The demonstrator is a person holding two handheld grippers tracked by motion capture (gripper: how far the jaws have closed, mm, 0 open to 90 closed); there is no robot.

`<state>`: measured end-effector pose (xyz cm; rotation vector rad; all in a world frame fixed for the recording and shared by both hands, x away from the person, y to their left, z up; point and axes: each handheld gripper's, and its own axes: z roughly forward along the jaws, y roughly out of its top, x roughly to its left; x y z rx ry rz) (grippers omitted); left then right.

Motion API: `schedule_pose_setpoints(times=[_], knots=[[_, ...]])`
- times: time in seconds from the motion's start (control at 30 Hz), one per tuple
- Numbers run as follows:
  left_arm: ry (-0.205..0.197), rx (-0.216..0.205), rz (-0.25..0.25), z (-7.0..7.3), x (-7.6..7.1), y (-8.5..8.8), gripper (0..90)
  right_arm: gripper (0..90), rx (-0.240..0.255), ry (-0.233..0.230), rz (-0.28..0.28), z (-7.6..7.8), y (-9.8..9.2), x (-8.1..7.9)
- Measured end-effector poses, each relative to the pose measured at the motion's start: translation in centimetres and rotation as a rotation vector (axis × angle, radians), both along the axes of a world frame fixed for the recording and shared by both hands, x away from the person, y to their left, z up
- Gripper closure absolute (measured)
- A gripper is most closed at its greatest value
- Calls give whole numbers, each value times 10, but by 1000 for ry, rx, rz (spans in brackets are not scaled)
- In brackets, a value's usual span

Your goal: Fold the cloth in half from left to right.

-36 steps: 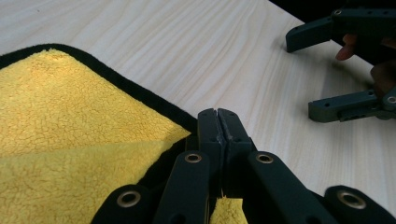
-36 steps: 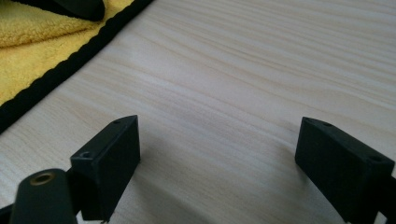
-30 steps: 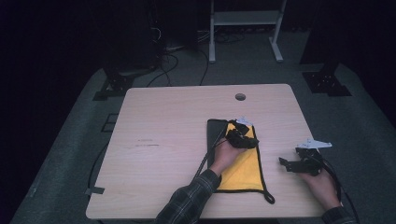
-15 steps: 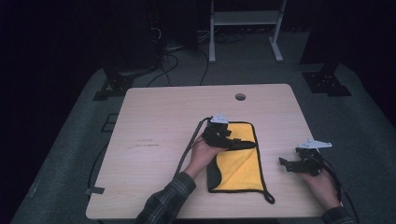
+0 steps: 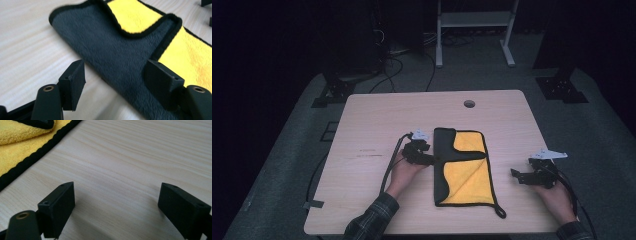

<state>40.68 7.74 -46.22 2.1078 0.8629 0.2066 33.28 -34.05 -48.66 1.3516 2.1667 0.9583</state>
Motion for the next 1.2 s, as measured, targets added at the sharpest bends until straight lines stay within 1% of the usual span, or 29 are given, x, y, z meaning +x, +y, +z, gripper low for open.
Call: schedule_pose_setpoints(times=[0.07,0.13,0.23,0.33,0.37,0.43,0.47,0.5,0.53,0.6,0.67,0.77,0.87,1.0,1.07,1.1,1.2], knots=[[4,8,0,-3,-2,-1,342,131,0,0,0,0,0,0],[6,13,8,-5,-4,-2,385,131,0,0,0,0,0,0],[8,35,4,-7,-6,-4,438,130,0,0,0,0,0,0],[11,43,2,-11,-8,-8,498,131,0,0,0,0,0,0],[7,45,-6,-12,-9,-8,519,131,0,0,0,0,0,0],[9,38,-1,-13,-11,-10,581,131,0,0,0,0,0,0],[12,37,-4,-13,-11,-10,638,131,0,0,0,0,0,0],[17,34,-6,-13,-11,-10,676,131,0,0,0,0,0,0],[21,29,-10,-13,-12,-10,746,131,0,0,0,0,0,0],[20,24,-21,-14,-13,-10,823,130,0,0,0,0,0,0],[20,26,-28,-13,-13,-9,843,131,0,0,0,0,0,0],[31,24,-35,-11,-14,-2,850,131,0,0,0,0,0,0],[18,39,-28,-9,-16,6,850,131,0,0,0,0,0,0],[11,59,-22,-7,-18,23,849,131,0,0,0,0,0,0],[10,60,-13,-7,-19,33,848,131,0,0,0,0,0,0],[3,73,-12,-7,-20,38,848,131,0,0,0,0,0,0],[-16,100,-4,-7,-20,48,845,131,0,0,-2,0,0,0]])
